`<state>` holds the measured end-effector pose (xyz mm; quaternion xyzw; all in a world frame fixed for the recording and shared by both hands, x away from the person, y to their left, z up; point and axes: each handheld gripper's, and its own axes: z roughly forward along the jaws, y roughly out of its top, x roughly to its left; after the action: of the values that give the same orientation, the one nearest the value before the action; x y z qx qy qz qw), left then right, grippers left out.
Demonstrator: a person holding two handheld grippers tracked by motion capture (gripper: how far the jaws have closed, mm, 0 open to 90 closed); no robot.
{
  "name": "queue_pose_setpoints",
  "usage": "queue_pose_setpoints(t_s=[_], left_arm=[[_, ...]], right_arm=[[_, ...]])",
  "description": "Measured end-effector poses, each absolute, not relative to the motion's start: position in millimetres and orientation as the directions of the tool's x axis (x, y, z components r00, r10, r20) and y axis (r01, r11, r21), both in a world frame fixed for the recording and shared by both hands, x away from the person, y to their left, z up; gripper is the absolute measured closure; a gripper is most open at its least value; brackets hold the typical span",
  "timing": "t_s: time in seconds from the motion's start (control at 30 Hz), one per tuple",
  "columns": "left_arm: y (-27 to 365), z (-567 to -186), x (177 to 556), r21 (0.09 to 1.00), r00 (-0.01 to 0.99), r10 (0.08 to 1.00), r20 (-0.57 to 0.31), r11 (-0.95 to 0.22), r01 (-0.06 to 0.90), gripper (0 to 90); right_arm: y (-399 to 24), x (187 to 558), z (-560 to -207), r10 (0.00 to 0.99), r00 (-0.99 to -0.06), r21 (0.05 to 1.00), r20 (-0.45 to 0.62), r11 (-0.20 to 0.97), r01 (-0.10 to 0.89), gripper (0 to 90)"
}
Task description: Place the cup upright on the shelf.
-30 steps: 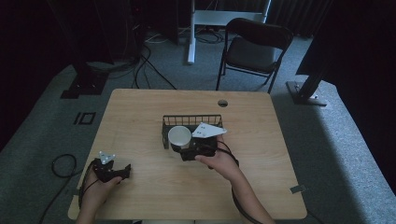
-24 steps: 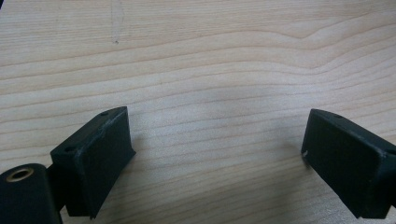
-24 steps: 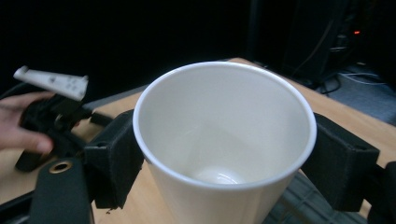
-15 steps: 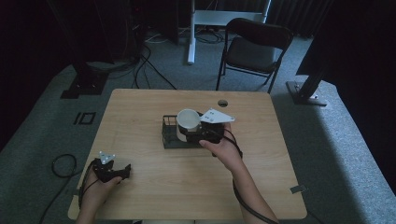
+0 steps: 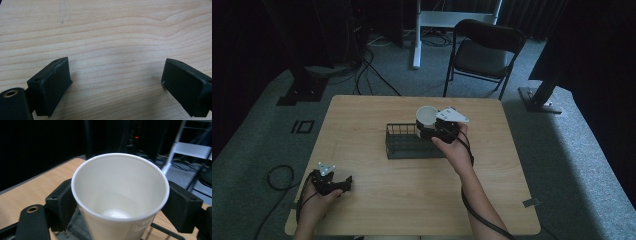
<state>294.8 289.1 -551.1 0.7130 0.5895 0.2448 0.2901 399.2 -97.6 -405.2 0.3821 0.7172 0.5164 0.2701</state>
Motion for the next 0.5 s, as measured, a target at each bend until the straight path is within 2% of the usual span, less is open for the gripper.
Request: queue_pose_setpoints(t_s=[0.07, 0.5], left_arm=[[289, -551, 295, 0.702, 0.185, 0.983, 0.006, -0.136, 0.699, 8.9], [289, -551, 295, 0.702, 0.185, 0.983, 0.006, -0.136, 0.699, 8.9]], right_arm=[[-101, 404, -412, 0.849, -0.528, 0.941, 0.006, 0.174, 0.291, 19.5], [-114, 416, -441, 0.883, -0.469, 0.916, 0.002, 0.186, 0.355, 19.5]])
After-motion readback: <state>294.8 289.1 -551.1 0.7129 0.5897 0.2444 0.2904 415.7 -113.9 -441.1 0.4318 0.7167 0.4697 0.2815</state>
